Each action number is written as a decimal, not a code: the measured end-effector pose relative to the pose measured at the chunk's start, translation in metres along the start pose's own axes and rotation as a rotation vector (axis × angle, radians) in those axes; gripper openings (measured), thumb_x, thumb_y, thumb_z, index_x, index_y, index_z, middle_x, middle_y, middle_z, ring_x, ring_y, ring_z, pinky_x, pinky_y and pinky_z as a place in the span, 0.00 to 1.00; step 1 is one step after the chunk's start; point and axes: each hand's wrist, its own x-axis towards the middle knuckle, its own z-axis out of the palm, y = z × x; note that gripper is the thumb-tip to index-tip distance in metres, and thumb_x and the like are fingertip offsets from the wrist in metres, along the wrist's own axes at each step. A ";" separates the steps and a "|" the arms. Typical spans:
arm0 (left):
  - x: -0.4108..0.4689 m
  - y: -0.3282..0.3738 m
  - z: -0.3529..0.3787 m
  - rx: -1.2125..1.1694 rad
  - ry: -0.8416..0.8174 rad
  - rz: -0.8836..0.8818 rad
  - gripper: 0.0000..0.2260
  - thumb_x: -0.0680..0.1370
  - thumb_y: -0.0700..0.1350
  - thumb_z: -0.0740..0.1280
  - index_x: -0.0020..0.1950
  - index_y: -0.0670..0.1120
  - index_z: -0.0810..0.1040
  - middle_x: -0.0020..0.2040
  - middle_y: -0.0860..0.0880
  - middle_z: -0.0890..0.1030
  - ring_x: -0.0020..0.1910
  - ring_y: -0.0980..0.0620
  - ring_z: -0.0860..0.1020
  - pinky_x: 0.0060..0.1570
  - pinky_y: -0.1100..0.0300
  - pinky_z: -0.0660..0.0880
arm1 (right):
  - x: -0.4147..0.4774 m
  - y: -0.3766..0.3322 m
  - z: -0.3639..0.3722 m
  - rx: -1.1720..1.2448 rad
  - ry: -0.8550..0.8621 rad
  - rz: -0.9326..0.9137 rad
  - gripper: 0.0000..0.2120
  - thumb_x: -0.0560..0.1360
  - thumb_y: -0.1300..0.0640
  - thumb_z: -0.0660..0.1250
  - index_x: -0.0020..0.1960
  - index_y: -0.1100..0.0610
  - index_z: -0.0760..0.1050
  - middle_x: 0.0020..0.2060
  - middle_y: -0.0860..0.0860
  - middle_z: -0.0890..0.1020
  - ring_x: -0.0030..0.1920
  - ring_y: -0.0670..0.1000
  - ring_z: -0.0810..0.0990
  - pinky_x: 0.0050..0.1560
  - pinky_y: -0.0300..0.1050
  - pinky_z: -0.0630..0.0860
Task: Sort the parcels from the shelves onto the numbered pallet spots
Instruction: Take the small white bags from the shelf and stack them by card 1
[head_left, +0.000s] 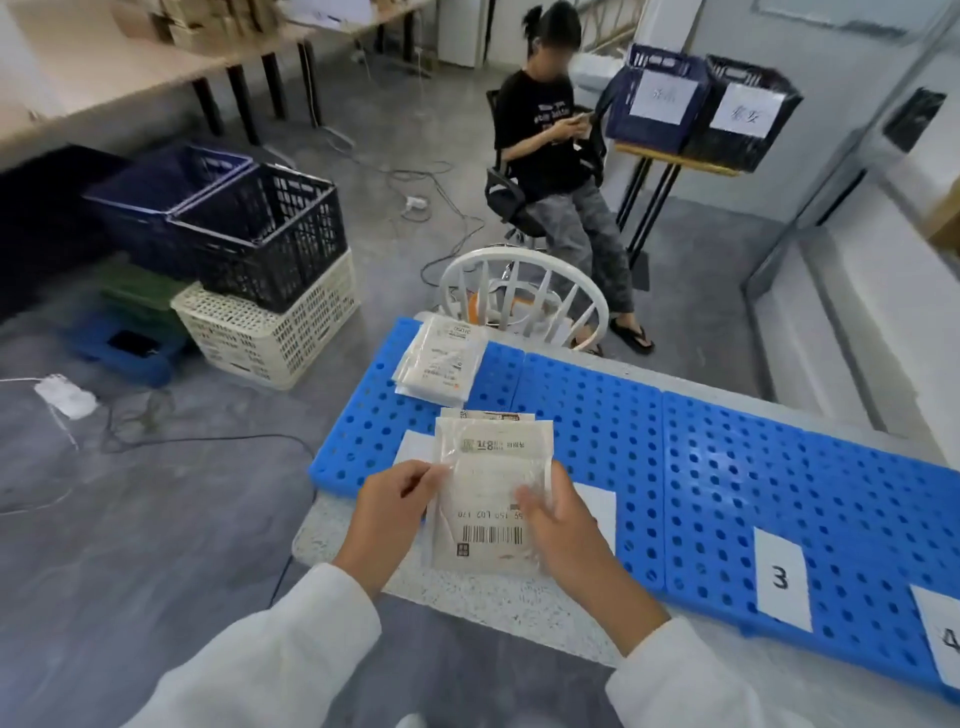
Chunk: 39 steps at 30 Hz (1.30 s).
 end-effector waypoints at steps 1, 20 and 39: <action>0.007 -0.001 -0.003 0.017 -0.008 -0.007 0.10 0.80 0.49 0.65 0.42 0.48 0.83 0.40 0.47 0.83 0.37 0.53 0.77 0.42 0.56 0.77 | 0.006 -0.001 0.005 -0.017 -0.004 -0.007 0.11 0.81 0.46 0.57 0.64 0.42 0.65 0.56 0.40 0.79 0.53 0.38 0.80 0.51 0.40 0.79; 0.152 0.035 0.004 0.103 -0.002 -0.018 0.19 0.76 0.58 0.66 0.47 0.41 0.80 0.45 0.41 0.82 0.40 0.49 0.79 0.51 0.43 0.77 | 0.180 -0.014 -0.015 0.163 0.119 0.061 0.08 0.80 0.51 0.63 0.51 0.56 0.76 0.47 0.55 0.84 0.48 0.55 0.83 0.51 0.53 0.81; 0.344 -0.011 -0.022 0.137 -0.080 -0.102 0.05 0.78 0.46 0.67 0.49 0.45 0.81 0.43 0.50 0.84 0.45 0.49 0.82 0.48 0.55 0.80 | 0.354 -0.023 0.054 -0.074 0.173 0.274 0.20 0.78 0.58 0.66 0.66 0.57 0.62 0.55 0.49 0.74 0.56 0.50 0.77 0.38 0.35 0.71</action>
